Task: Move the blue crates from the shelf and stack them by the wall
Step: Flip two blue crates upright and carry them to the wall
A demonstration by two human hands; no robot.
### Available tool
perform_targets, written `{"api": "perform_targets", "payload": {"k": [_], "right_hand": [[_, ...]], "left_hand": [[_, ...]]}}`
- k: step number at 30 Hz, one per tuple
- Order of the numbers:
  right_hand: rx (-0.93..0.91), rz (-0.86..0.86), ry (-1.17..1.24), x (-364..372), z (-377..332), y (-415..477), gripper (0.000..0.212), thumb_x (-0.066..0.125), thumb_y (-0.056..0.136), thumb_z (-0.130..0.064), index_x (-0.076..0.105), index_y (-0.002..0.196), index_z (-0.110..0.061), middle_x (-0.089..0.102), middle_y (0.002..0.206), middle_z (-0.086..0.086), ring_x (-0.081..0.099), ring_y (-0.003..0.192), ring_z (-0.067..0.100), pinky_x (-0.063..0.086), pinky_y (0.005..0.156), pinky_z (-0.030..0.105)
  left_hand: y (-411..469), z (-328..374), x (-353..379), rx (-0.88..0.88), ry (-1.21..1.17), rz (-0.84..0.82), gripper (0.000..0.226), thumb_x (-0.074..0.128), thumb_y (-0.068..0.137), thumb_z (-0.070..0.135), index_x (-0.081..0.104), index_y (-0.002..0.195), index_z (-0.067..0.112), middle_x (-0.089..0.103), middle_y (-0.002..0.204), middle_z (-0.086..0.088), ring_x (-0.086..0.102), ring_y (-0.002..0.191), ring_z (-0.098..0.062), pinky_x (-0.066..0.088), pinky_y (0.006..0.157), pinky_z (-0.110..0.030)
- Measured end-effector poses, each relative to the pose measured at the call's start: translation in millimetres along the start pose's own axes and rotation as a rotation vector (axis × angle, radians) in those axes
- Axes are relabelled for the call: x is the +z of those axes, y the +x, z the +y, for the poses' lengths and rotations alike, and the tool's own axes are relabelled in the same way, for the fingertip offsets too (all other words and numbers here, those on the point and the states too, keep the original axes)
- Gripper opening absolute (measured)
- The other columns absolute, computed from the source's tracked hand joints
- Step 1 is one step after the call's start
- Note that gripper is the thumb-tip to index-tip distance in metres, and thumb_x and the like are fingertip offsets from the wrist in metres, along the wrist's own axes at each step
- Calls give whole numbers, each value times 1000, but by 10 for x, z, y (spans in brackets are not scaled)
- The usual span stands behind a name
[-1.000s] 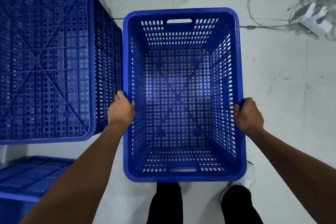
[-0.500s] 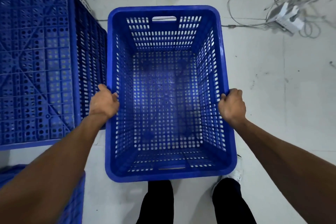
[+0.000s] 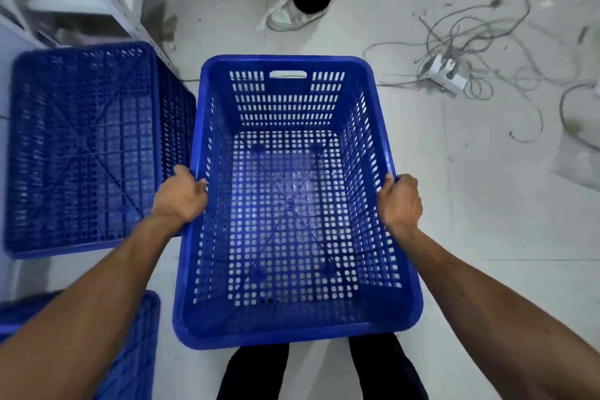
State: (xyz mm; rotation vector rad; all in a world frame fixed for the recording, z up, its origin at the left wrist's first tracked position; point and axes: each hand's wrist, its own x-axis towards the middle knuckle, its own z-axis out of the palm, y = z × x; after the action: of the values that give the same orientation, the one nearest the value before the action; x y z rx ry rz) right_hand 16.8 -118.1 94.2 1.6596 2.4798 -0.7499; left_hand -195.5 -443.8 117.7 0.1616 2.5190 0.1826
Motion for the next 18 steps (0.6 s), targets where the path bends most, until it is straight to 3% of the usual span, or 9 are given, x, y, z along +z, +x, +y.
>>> {"api": "perform_targets", "payload": {"k": [4, 9, 15, 18], "right_hand": [[-59, -1, 21, -787, -135, -234, 39, 36, 104, -36, 55, 110, -2, 56, 110, 13, 60, 88, 30, 48, 77, 41], [-156, 8, 60, -1656, -352, -412, 37, 37, 103, -38, 56, 107, -6, 57, 107, 8, 55, 82, 22, 47, 76, 38], [-275, -8, 86, -2318, -527, -570, 38, 39, 101, -40, 58, 100, -7, 62, 99, 11, 61, 80, 28, 46, 67, 34], [-400, -14, 53, -2556, -660, -690, 40, 38, 102, -37, 57, 106, -1, 60, 105, 16, 61, 90, 34, 43, 71, 36]], "left_hand": [[-715, 131, -433, -55, -25, 32, 48, 48, 101, 35, 36, 124, -5, 59, 104, -29, 59, 91, -45, 46, 70, -43], [-1511, 288, -952, -131, -145, 130, 37, 48, 99, 33, 38, 114, 1, 58, 97, -23, 54, 78, -36, 43, 64, -40], [-2418, 422, -1306, -211, -195, 270, 32, 48, 99, 30, 39, 106, 1, 60, 108, -29, 59, 96, -45, 41, 72, -40], [-2841, 344, -1375, -270, -235, 309, 37, 50, 98, 31, 42, 110, -3, 60, 110, -31, 59, 99, -46, 44, 77, -43]]}}
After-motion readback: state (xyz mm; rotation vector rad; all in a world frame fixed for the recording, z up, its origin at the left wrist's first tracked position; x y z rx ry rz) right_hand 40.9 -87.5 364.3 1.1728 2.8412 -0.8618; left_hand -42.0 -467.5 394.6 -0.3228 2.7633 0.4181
